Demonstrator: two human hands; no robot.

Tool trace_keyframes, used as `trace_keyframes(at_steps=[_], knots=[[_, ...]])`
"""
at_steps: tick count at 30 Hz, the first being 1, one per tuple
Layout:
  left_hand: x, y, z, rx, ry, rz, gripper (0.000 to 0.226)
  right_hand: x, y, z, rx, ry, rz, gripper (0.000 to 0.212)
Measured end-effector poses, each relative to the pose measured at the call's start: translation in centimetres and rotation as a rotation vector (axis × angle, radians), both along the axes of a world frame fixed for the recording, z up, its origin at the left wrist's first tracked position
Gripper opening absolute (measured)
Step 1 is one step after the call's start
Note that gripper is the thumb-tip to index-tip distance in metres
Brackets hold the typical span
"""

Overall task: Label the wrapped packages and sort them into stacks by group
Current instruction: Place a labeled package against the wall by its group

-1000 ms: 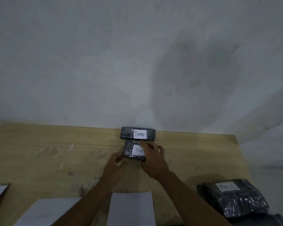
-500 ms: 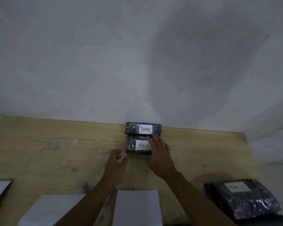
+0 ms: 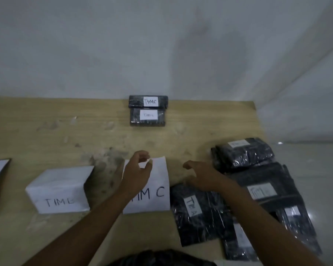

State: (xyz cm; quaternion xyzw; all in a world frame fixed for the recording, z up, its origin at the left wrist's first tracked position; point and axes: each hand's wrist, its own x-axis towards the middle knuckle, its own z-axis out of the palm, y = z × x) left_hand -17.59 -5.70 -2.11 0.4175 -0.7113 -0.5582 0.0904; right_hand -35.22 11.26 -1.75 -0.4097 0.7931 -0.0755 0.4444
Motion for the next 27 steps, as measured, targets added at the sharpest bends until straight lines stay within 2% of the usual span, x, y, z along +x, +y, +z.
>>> trace_keyframes(at_steps=[4, 9, 13, 18, 21, 25, 27], knots=[[1.0, 3.2, -0.4, 0.010, -0.019, -0.078, 0.016, 1.7, 2.5, -0.8, 0.174, 0.232, 0.190, 0.072], [1.6, 4.8, -0.5, -0.008, -0.032, -0.128, 0.019, 2.4, 3.6, -1.6, 0.156, 0.426, 0.275, 0.054], [2.0, 5.2, -0.1, 0.004, -0.039, -0.167, 0.019, 1.9, 3.9, -0.9, 0.158, 0.312, 0.276, 0.046], [2.3, 5.3, 0.8, -0.067, 0.016, -0.133, 0.011, 1.0, 3.3, 1.2, 0.100, 0.070, 0.136, 0.040], [2.2, 5.2, 1.4, -0.031, 0.044, -0.140, 0.013, 0.3, 3.1, 2.9, 0.083, -0.007, 0.110, 0.036], [2.3, 4.5, 2.1, 0.003, 0.029, -0.342, 0.029, -0.5, 1.8, 5.5, 0.040, -0.015, 0.099, 0.041], [2.3, 4.0, 3.1, 0.090, 0.031, -0.459, 0.030, -0.4, 0.5, 6.9, -0.003, -0.017, 0.107, 0.048]])
